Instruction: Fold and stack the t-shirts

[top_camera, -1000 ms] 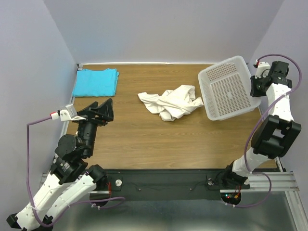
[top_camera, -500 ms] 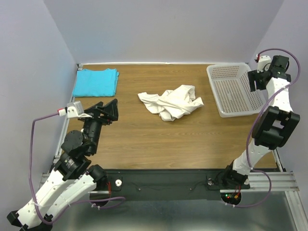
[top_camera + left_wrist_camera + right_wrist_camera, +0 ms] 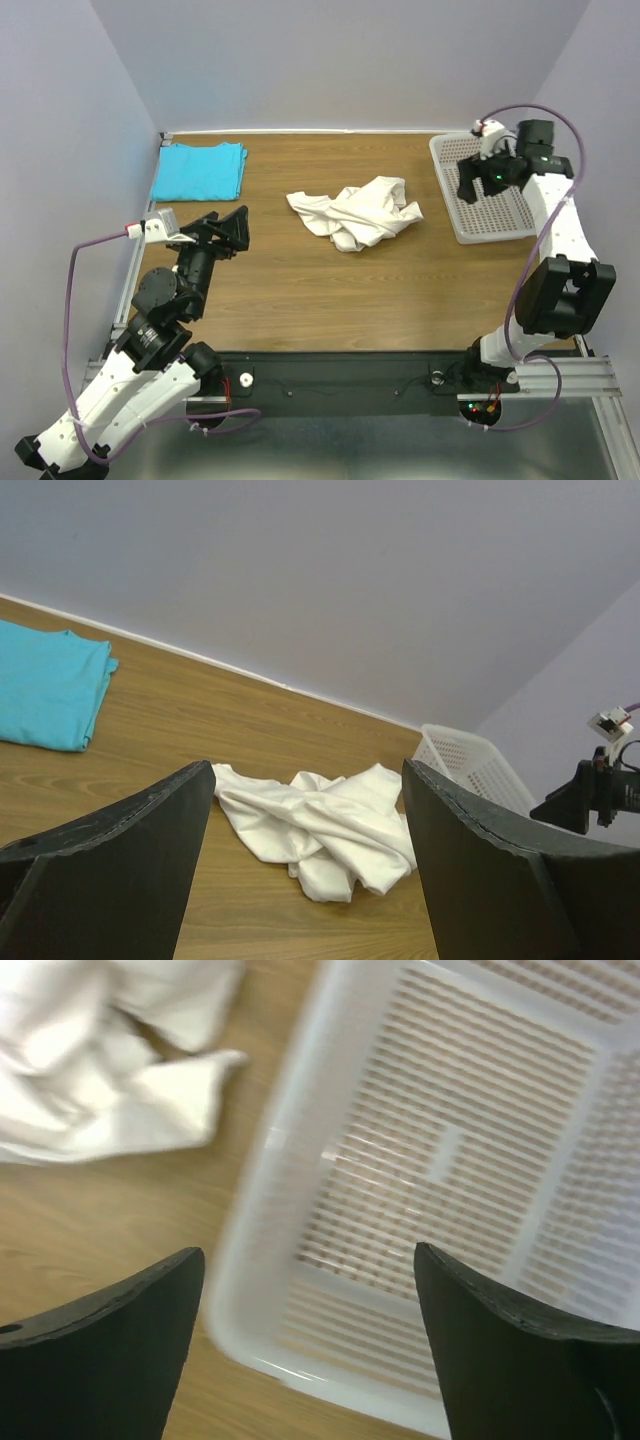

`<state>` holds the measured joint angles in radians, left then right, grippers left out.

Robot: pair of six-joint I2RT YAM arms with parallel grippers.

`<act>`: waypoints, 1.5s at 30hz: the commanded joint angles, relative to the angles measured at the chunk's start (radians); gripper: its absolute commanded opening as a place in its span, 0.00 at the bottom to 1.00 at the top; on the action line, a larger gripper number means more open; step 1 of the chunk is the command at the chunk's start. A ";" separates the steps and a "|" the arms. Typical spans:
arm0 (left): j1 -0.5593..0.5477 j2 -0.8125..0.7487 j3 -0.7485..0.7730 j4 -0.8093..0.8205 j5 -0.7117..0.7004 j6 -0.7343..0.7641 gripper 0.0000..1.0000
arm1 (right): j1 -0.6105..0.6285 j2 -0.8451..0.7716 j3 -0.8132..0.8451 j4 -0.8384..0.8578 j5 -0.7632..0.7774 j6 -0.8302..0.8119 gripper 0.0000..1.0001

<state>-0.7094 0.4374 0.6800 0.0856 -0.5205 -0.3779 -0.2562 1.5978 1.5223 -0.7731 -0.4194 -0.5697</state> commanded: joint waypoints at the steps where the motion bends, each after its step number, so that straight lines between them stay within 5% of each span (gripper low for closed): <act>1: 0.004 0.015 0.010 0.029 0.011 -0.006 0.87 | 0.124 -0.022 -0.046 -0.026 0.008 0.117 0.97; 15: 0.004 -0.046 -0.042 0.022 -0.003 -0.061 0.87 | 0.341 0.074 -0.205 0.181 0.413 0.320 0.97; 24: 0.004 -0.091 -0.062 -0.006 -0.015 -0.069 0.87 | 0.342 0.142 -0.203 0.267 0.550 0.347 0.49; 30: 0.004 -0.095 -0.069 -0.006 -0.016 -0.078 0.87 | 0.344 0.186 -0.152 0.307 0.610 0.335 0.28; 36: 0.004 -0.089 -0.068 -0.006 -0.015 -0.078 0.87 | 0.344 0.231 -0.096 0.340 0.672 0.304 0.15; 45: 0.004 -0.078 -0.060 -0.004 -0.016 -0.073 0.87 | 0.341 0.309 0.002 0.370 0.732 0.318 0.11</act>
<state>-0.7094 0.3504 0.6155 0.0410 -0.5243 -0.4538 0.0853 1.8915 1.4567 -0.4850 0.2569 -0.2504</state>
